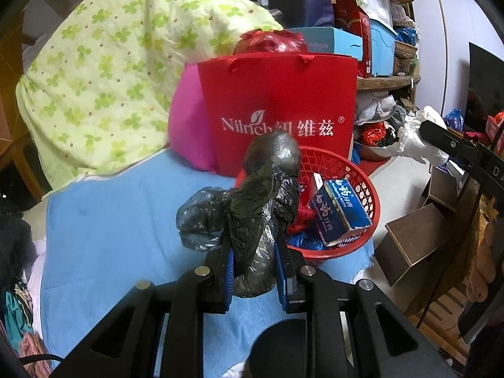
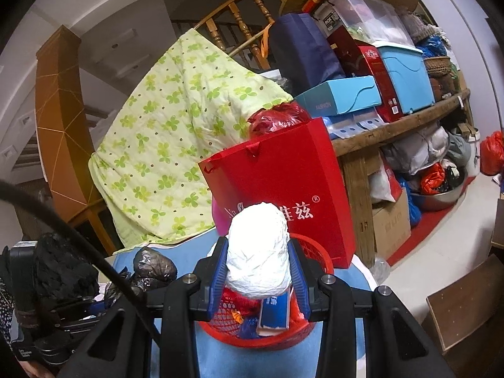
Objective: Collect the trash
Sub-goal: 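Carry the black bag and white tissue over the red wastebasket with both tools, then open the left tool to drop the black bag while the right tool releases the tissue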
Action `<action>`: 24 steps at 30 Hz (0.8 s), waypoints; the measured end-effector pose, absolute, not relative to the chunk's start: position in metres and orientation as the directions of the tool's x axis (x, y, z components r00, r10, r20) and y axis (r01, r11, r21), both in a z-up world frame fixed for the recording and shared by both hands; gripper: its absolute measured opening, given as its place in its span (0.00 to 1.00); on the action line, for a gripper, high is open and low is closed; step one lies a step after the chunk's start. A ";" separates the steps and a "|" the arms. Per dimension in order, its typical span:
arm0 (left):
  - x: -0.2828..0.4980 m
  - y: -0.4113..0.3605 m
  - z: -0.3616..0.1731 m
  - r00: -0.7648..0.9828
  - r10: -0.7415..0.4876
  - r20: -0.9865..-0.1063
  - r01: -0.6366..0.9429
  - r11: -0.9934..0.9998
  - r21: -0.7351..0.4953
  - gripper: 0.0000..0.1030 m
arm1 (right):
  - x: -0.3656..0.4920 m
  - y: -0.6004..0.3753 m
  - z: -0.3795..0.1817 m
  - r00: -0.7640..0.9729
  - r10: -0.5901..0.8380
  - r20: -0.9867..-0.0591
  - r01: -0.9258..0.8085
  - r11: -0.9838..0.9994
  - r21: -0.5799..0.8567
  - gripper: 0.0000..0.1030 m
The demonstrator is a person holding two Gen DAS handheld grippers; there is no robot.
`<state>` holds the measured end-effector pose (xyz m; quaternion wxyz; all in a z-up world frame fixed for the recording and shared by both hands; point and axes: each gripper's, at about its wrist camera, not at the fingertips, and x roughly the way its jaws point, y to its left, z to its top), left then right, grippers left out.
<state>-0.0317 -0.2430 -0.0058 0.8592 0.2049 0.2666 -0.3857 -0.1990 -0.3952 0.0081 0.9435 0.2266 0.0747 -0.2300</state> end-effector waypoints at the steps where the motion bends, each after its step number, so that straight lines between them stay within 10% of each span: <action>1: -0.032 -0.244 -0.006 0.562 -0.553 -0.615 0.771 0.619 0.148 0.23 | -0.196 -0.396 0.009 0.884 -0.398 -0.247 0.467 0.794 0.389 0.40; 24: 0.002 -0.274 -0.025 0.474 -0.590 -0.653 0.814 0.577 0.070 0.24 | -0.130 -0.442 0.006 0.879 -0.360 -0.313 0.465 0.794 0.392 0.40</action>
